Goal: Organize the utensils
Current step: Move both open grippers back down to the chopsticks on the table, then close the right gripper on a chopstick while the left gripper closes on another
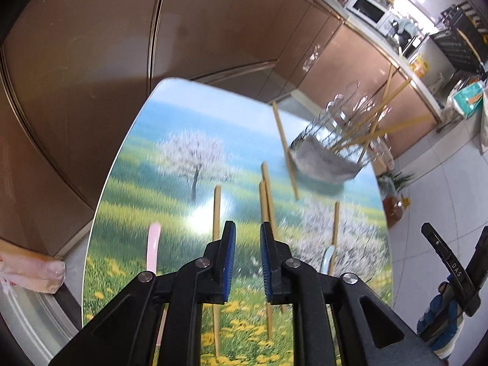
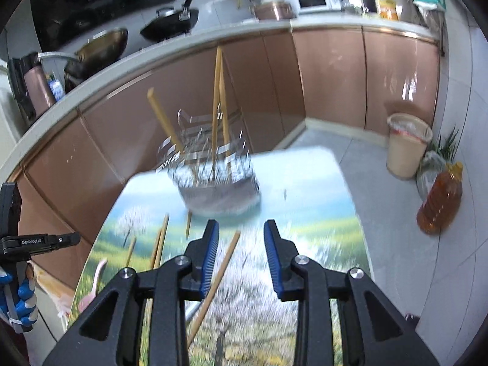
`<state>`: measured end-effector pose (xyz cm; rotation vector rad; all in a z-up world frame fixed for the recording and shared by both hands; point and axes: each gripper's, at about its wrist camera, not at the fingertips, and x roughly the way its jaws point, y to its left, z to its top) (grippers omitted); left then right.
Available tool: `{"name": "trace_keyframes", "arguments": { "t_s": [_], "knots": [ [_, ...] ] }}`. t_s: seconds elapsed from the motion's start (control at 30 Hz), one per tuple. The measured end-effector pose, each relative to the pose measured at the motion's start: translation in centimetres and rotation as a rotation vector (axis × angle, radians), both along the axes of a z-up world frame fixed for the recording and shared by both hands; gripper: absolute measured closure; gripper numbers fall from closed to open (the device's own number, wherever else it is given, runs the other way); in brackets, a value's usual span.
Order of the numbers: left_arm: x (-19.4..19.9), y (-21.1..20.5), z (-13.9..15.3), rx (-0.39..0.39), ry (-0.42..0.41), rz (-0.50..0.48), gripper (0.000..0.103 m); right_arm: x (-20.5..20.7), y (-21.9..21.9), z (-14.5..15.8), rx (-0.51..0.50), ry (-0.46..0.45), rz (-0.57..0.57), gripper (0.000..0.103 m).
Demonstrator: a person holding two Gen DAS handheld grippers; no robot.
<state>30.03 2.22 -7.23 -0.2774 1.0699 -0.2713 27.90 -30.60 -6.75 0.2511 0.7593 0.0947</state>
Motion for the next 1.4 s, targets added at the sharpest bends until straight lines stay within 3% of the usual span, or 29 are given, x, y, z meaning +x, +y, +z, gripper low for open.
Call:
{"name": "trace_keyframes", "arguments": {
  "t_s": [0.43, 0.77, 1.13, 1.4],
  "knots": [
    [0.9, -1.0, -5.6, 0.058, 0.117, -0.013, 0.073, 1.9, 3.4, -7.6, 0.038, 0.235, 0.045, 0.074],
    [3.9, -0.7, -8.2, 0.112, 0.160, 0.010, 0.069, 6.1, 5.6, -12.5, -0.004, 0.349, 0.045, 0.074],
    [5.0, -2.1, -9.6, 0.165, 0.182, -0.013, 0.069, 7.8, 6.4, -13.4, -0.097, 0.383, 0.081, 0.075],
    [4.9, -2.4, -9.8, 0.189, 0.169, -0.022, 0.072, 6.9, 6.2, -13.4, -0.147, 0.379, 0.113, 0.084]
  ]
}}
